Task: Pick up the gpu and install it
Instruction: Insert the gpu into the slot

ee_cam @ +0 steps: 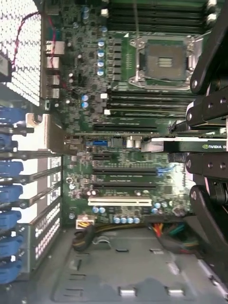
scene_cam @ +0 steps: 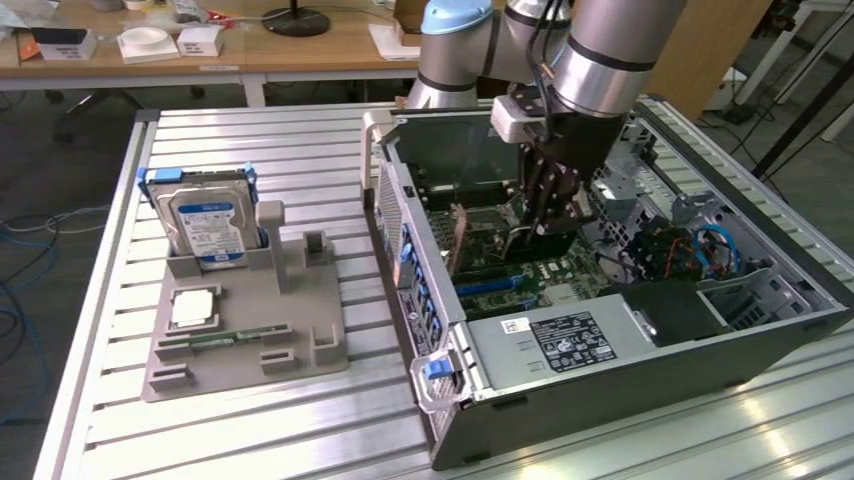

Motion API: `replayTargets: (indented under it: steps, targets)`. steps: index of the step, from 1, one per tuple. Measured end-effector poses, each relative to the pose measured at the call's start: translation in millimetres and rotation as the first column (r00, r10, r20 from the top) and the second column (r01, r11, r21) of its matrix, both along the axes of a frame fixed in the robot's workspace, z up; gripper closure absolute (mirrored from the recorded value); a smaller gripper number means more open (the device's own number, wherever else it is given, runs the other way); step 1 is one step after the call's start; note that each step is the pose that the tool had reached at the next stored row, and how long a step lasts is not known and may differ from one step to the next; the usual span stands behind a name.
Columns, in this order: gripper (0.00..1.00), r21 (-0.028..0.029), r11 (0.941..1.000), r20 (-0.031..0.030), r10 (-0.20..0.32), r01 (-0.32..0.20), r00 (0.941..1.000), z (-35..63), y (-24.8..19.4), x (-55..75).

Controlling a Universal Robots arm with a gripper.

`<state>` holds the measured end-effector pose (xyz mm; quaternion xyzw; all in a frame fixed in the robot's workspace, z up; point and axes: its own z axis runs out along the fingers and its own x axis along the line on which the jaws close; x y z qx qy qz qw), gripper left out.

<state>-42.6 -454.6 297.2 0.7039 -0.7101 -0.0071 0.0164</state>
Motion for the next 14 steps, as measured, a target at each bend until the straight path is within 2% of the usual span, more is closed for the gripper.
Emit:
replayTargets:
  steps: [9,14]
  targets:
    - [0.74,0.0001,1.0000,0.0001,0.004,-0.004,1.0000,-15.1,0.0,-12.9]
    - [0.74,-0.0003,1.0000,0.0001,0.005,-0.005,1.0000,-18.7,-0.1,-15.6]
